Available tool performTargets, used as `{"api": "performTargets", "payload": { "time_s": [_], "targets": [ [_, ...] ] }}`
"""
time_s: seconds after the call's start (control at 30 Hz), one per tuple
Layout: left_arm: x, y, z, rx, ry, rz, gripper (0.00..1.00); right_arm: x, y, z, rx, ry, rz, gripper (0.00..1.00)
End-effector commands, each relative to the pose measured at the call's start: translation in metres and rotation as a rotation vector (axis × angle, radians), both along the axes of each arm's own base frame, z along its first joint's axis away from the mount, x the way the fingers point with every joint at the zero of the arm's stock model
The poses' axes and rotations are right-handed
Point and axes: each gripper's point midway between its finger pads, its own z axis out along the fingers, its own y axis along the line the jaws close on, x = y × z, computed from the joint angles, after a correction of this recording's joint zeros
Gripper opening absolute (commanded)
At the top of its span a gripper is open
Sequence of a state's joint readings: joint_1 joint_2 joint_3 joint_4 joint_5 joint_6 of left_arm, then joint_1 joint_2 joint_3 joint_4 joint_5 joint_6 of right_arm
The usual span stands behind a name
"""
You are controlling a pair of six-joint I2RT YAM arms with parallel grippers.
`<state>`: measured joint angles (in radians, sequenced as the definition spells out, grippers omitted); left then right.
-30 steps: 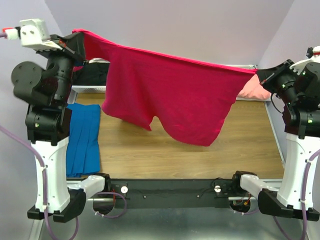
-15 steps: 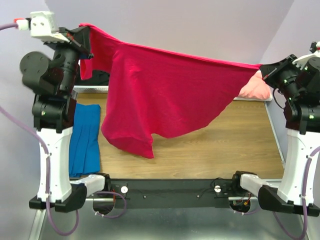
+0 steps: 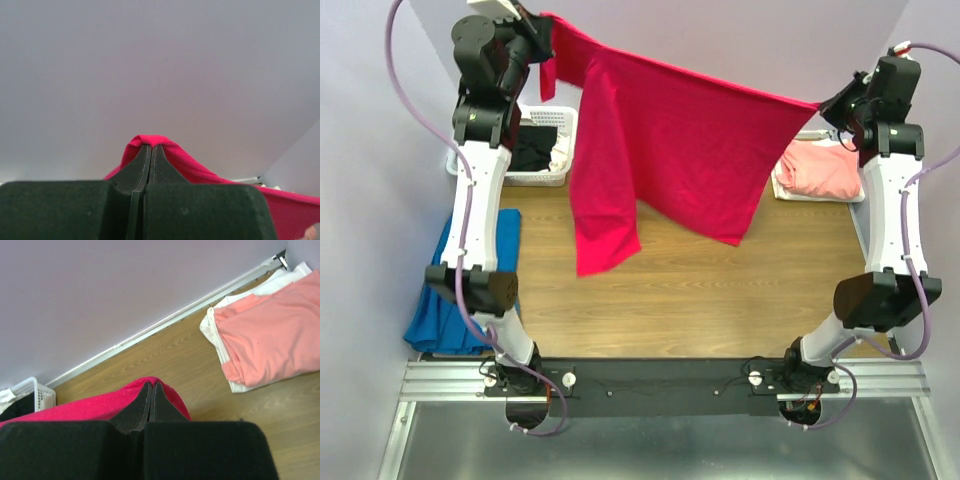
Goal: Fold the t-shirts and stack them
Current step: Flatten out the tshirt
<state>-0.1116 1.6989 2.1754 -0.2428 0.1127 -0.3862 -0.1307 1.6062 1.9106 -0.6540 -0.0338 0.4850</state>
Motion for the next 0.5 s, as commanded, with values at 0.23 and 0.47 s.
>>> {"api": "performTargets", "payload": {
  "time_s": [0.23, 0.47],
  "targets": [
    [-0.057, 0.001, 0.119, -0.030, -0.351, -0.050, 0.00, -0.018, -0.021, 0.107, -0.126, -0.254, -0.084, 0.01],
    [-0.037, -0.011, -0.002, 0.085, -0.017, -0.056, 0.00, -0.056, -0.011, 0.006, -0.075, -0.040, -0.059, 0.01]
  ]
}}
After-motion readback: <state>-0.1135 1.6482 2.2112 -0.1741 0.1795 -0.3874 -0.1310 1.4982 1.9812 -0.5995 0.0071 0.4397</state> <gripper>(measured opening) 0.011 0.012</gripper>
